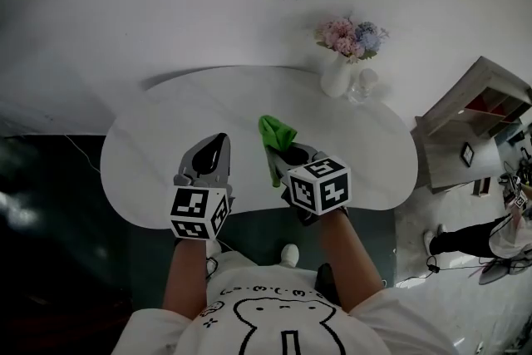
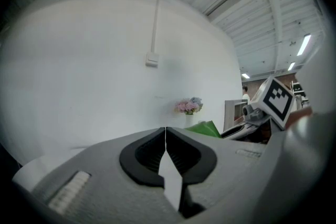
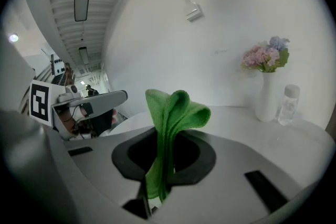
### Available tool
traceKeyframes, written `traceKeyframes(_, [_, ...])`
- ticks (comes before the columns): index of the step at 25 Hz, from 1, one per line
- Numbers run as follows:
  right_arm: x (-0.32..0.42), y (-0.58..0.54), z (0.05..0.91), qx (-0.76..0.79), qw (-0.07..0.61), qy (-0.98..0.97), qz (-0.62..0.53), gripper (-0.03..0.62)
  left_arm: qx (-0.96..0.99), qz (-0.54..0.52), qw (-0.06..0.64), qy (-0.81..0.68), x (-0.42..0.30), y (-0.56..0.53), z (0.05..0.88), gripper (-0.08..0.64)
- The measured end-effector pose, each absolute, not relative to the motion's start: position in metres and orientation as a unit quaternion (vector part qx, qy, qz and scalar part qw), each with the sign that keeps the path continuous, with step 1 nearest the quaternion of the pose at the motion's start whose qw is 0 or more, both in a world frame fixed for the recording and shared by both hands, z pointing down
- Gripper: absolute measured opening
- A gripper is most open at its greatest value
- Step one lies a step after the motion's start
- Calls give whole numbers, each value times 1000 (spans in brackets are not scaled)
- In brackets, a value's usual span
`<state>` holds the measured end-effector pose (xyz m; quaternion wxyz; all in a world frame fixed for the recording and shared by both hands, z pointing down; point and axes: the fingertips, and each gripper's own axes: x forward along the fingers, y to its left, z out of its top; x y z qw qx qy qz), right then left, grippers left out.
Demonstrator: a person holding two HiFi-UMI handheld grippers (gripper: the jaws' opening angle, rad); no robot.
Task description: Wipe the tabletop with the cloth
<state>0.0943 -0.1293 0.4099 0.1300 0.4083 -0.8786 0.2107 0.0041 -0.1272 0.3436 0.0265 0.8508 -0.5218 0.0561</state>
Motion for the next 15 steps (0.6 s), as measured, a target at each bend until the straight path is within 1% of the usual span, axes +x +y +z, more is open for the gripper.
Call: traceKeyframes(15, [267,-115,457,529,128,-799,256,47,878,64,33,-472,102,-126,363,18])
